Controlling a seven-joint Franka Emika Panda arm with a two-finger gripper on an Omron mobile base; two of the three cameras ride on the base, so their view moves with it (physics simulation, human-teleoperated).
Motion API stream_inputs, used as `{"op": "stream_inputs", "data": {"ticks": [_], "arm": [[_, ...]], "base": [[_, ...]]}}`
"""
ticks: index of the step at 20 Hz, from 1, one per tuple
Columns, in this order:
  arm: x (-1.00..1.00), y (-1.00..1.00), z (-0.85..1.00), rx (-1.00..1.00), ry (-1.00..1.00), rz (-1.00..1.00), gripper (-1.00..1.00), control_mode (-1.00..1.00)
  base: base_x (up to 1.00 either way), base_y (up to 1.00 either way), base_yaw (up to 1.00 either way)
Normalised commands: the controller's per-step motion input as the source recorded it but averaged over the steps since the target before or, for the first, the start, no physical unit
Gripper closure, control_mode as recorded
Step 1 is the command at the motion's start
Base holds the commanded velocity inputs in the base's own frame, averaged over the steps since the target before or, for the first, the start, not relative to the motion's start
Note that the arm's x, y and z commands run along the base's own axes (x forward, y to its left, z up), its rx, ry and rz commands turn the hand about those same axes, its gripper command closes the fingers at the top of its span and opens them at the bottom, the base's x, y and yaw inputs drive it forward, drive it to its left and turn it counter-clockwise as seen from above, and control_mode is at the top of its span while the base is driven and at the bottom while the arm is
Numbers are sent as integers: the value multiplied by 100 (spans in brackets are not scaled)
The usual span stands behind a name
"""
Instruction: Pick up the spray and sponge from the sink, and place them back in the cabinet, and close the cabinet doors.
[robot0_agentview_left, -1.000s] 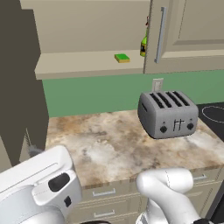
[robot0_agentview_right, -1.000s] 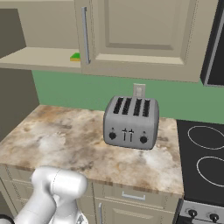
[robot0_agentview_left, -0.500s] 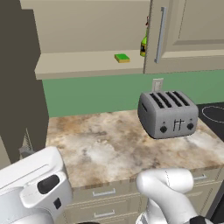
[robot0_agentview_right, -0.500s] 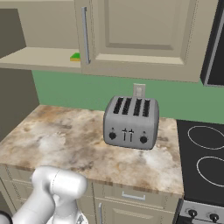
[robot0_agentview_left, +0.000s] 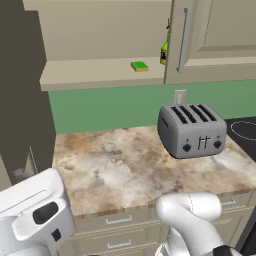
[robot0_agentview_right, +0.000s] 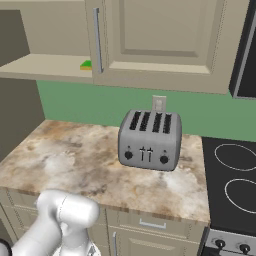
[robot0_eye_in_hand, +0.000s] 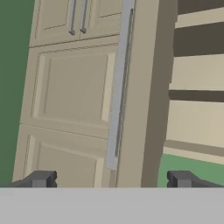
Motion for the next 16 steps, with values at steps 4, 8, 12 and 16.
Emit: {"op": "stream_inputs", "data": {"ticks": [4,8,12,16], "arm": [[-4,19,0,0,0,-2,-100,-100],[-6,14,0,0,0,-4,-100,-100],[-4,9,0,0,0,-5,-100,-100],[-3,6,0,0,0,-6,-100,-100]], "base": [[0,0,0],[0,0,0],[0,0,0],[0,0,0]]}}
